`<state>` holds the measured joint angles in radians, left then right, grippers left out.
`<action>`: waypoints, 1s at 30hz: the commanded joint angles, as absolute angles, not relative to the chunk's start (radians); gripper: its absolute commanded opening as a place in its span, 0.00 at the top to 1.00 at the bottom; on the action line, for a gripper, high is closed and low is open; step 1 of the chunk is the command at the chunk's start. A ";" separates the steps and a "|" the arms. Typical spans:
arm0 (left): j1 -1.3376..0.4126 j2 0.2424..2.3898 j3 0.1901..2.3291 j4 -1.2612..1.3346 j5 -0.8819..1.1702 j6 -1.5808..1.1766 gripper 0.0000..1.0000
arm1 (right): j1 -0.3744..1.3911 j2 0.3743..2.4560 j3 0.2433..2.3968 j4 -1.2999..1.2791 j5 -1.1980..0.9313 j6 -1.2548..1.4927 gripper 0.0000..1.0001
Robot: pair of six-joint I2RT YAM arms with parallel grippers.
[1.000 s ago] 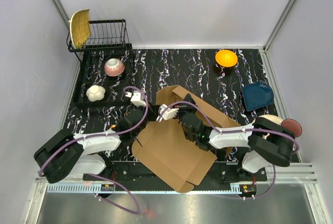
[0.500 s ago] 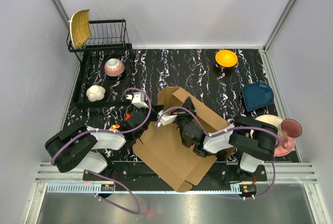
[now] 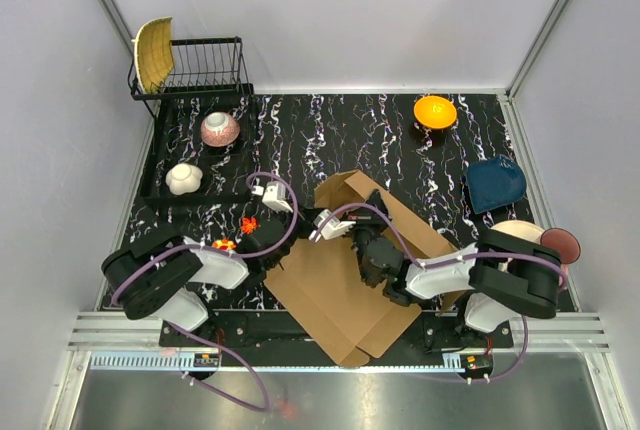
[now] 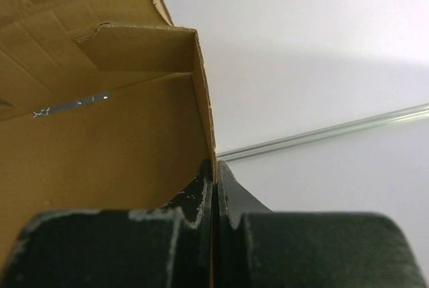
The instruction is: Fold the paper box
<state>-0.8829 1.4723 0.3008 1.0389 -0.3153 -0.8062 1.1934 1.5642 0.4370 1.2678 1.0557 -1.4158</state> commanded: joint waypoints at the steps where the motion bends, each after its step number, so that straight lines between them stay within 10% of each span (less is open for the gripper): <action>1: -0.928 1.512 0.324 1.204 -0.196 -0.887 1.00 | 1.224 1.456 0.449 1.175 0.966 -1.195 1.00; 13: -0.974 1.589 0.399 1.220 -0.206 -0.752 0.96 | 1.224 1.310 0.460 0.845 0.914 -0.930 1.00; 30: -0.999 1.470 0.365 1.100 -0.247 -0.555 0.55 | 1.224 1.331 0.457 0.779 0.946 -0.868 1.00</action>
<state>-0.9958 1.5627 0.3771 1.0760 -0.2447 -0.6235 1.2011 1.3159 0.4526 0.8101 1.0264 -1.0065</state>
